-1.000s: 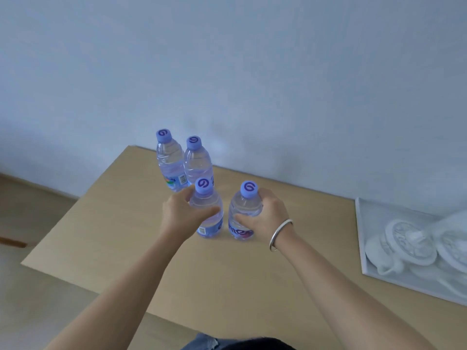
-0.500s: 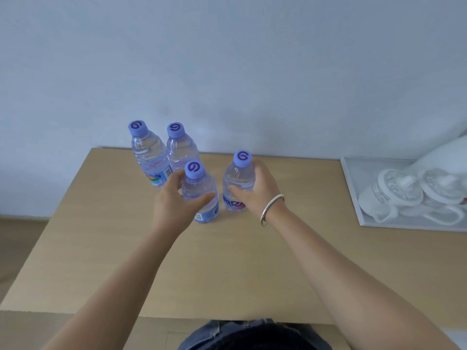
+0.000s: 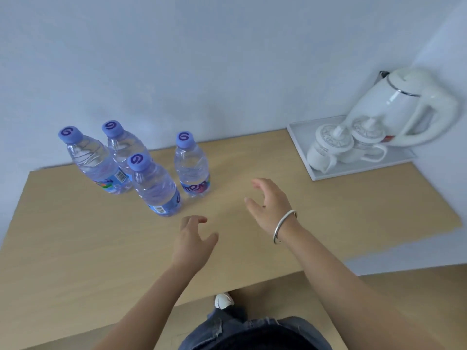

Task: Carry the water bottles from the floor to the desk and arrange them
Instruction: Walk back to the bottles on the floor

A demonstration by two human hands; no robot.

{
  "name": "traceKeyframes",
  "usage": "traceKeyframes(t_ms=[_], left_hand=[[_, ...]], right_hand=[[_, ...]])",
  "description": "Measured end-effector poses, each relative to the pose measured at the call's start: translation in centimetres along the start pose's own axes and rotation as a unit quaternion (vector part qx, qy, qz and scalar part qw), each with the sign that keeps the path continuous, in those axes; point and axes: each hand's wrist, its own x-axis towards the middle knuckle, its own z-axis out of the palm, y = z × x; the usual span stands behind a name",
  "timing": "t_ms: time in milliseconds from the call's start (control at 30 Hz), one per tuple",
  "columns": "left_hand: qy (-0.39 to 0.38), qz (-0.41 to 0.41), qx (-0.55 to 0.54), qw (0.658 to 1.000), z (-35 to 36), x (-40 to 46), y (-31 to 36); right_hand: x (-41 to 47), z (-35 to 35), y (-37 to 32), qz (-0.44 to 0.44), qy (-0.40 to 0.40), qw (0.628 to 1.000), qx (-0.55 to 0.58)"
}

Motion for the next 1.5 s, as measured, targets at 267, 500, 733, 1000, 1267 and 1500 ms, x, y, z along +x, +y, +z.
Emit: traceKeyframes(t_ms=[267, 500, 733, 1000, 1267, 1500], left_hand=[[-0.122, 0.142, 0.073, 0.98, 6.0, -3.2, 8.7], [-0.242, 0.288, 0.124, 0.918, 14.6, -11.7, 16.5], [-0.363, 0.317, 0.084, 0.872, 24.4, -20.3, 21.7], [-0.416, 0.449, 0.128, 0.78, 32.7, -27.2, 28.5], [-0.481, 0.515, 0.179, 0.687, 43.4, -29.1, 37.4], [-0.515, 0.524, 0.203, 0.647, 51.9, -28.7, 47.5]], right_hand=[[-9.7, -8.8, 7.1, 0.106, 0.072, 0.99, -0.053], [-24.6, -15.7, 14.6, 0.248, 0.159, 0.955, -0.038], [-37.8, -19.9, 20.3, 0.352, 0.243, 0.904, -0.029], [-44.9, -23.7, 24.9, 0.436, 0.306, 0.846, -0.021], [-45.5, -30.0, 31.5, 0.488, 0.328, 0.809, -0.012], [-42.7, -39.6, 37.6, 0.516, 0.343, 0.785, -0.003]])
